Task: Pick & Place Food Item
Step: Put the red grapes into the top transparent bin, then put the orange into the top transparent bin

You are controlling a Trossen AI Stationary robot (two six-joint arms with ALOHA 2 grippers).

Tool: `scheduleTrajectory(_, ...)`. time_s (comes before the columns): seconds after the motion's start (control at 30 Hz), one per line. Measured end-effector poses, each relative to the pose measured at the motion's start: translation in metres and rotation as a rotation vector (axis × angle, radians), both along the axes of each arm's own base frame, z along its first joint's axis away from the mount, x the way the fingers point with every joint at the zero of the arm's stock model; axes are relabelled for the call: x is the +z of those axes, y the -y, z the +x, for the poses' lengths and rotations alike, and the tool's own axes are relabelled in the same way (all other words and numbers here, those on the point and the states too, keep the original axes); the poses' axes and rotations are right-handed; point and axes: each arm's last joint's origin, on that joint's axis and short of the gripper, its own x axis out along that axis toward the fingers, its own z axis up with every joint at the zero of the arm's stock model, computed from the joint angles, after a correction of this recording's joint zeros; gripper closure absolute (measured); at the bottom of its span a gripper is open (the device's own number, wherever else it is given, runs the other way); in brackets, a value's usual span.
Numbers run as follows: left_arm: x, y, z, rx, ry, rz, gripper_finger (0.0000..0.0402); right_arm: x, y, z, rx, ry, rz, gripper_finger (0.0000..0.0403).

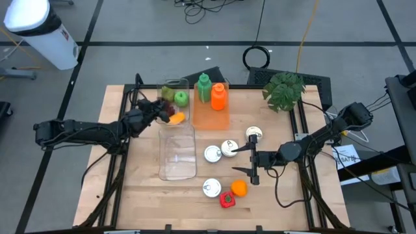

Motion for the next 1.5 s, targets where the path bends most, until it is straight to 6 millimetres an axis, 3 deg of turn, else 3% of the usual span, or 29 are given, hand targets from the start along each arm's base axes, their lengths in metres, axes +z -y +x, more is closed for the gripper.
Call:
scheduleTrajectory(0.33,0.005,0.003,0.001,-0.024,0.053,0.013,0.016,-0.004,-0.002,-0.001,0.016,-0.038,0.031,0.0135)
scheduleTrajectory(0.57,0.019,0.012,0.01,-0.089,0.073,0.05,0.0121,-0.019,-0.014,-0.005,0.064,-0.193,0.052,0.0135)
scheduleTrajectory(0.97,0.034,0.027,0.019,-0.183,0.117,0.06,0.0126,-0.057,-0.037,-0.029,0.077,-0.582,0.261,0.0135)
scheduleTrajectory(1.2,0.034,0.032,0.02,-0.208,0.14,0.039,0.0128,-0.08,-0.057,-0.033,0.126,-0.661,0.188,0.0134)
scheduleTrajectory(1.5,0.028,0.031,0.023,-0.207,0.124,0.017,0.0128,-0.105,-0.065,-0.027,0.193,-0.753,0.184,0.0058)
